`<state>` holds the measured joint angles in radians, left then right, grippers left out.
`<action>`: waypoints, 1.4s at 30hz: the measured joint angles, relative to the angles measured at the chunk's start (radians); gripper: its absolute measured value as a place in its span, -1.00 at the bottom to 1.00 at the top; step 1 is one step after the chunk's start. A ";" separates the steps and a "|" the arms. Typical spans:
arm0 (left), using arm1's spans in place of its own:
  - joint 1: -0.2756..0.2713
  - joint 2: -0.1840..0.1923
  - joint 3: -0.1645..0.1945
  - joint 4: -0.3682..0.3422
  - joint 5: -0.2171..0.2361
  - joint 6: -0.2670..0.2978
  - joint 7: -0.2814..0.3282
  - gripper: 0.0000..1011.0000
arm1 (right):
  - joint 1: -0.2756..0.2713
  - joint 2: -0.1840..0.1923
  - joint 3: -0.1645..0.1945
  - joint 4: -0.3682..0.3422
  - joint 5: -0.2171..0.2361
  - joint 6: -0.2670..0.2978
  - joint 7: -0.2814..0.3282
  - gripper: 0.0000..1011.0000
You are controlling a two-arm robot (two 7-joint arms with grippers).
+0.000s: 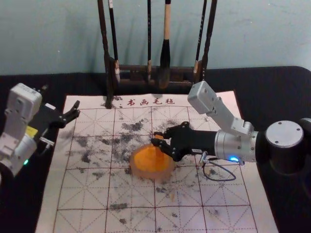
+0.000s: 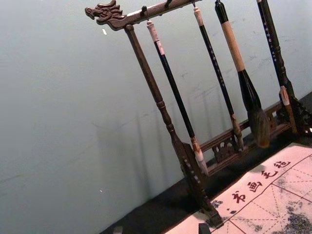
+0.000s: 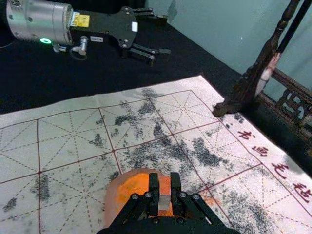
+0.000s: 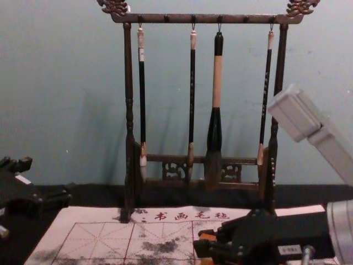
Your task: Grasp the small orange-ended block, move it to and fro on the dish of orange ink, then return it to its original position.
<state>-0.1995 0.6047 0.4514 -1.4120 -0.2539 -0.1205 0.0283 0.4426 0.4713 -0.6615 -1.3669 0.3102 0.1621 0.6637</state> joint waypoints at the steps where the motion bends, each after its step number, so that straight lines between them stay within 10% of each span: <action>1: 0.000 0.000 0.000 0.000 0.000 0.000 0.000 0.98 | -0.004 0.004 0.000 -0.007 0.002 0.000 0.002 -0.74; 42: 0.000 0.000 0.000 0.000 0.000 0.000 0.000 0.98 | 0.026 -0.051 -0.036 0.033 0.013 0.004 0.005 -0.74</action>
<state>-0.1995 0.6047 0.4513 -1.4120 -0.2539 -0.1205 0.0283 0.4686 0.4208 -0.6975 -1.3342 0.3236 0.1659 0.6689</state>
